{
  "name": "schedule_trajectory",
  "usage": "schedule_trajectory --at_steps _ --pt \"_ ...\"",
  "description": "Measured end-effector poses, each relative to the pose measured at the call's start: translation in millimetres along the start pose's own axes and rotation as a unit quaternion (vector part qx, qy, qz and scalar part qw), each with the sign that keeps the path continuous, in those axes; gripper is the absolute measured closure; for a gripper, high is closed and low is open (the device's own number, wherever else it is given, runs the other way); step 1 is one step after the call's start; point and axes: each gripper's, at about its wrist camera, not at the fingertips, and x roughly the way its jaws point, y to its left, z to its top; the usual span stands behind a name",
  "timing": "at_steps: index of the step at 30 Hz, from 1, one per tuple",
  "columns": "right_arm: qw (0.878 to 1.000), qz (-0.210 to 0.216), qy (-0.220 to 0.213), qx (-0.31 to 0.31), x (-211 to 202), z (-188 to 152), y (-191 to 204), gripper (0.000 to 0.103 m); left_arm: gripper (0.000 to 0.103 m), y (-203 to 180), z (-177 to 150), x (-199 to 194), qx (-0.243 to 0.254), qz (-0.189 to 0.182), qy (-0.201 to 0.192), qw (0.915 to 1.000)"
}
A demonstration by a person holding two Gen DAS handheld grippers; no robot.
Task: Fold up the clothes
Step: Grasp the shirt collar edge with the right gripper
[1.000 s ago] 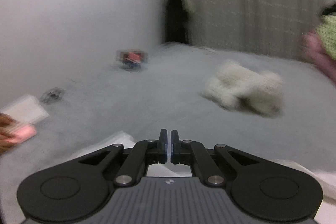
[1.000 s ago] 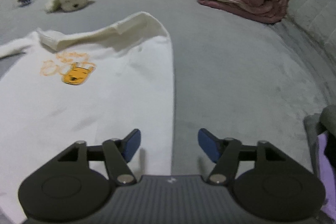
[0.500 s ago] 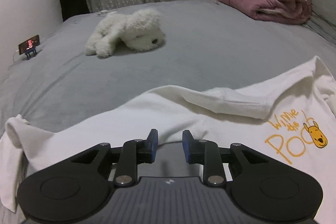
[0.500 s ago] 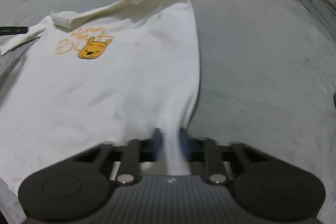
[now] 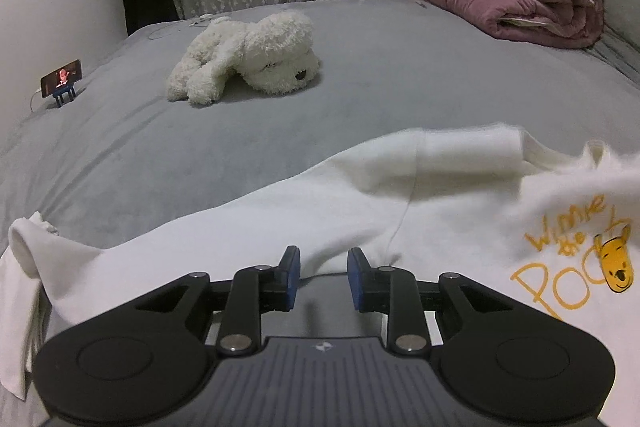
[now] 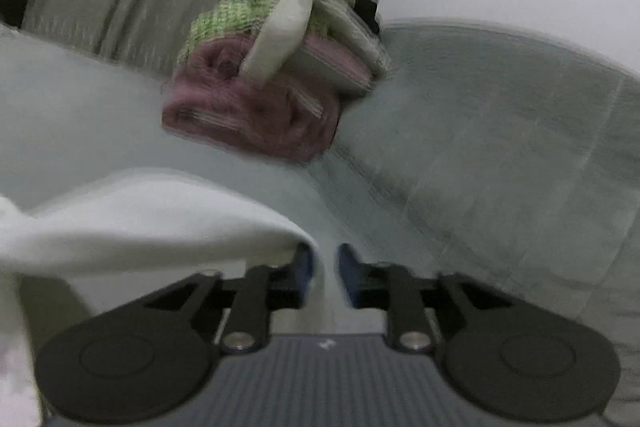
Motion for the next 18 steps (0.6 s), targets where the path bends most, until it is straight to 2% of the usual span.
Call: schedule_trajectory --at_steps 3,4,6,8,10,12,15,16,18 --pt "0.997 0.014 0.065 -0.044 24.4 -17.2 23.8 0.08 0.078 2.7 -0.3 -0.9 0.009 0.005 -0.006 0.9999" --pt "0.996 0.019 0.069 -0.045 26.1 -17.9 27.6 0.08 0.078 4.2 0.7 -0.6 0.008 0.003 -0.007 0.9999" --pt "0.997 0.033 0.065 -0.04 24.6 -15.3 32.2 0.072 0.077 7.4 2.3 0.2 0.001 -0.003 -0.006 1.0" --pt "0.996 0.042 0.058 -0.045 19.7 -13.6 36.5 0.054 0.076 8.3 2.6 2.5 -0.013 -0.011 0.002 0.9999" --pt "0.995 0.054 0.06 -0.053 17.8 -14.8 44.0 0.054 0.076 5.6 2.1 3.7 -0.017 -0.022 0.009 0.9996" --pt "0.992 0.095 0.075 -0.045 15.1 -18.0 54.1 0.054 0.076 1.1 0.9 3.7 -0.015 -0.033 0.014 0.9992" --pt "0.978 0.182 0.101 -0.011 10.4 -17.5 58.1 0.054 0.075 -5.1 -0.7 3.3 -0.009 -0.045 0.018 0.9988" --pt "0.974 0.201 0.104 -0.001 10.7 -16.1 57.7 0.054 0.074 -6.3 -1.3 2.9 -0.009 -0.047 0.019 0.9987" --pt "0.972 0.214 0.096 0.009 13.4 -10.2 55.1 0.054 0.074 -6.9 -2.5 3.1 -0.017 -0.056 0.025 0.998"
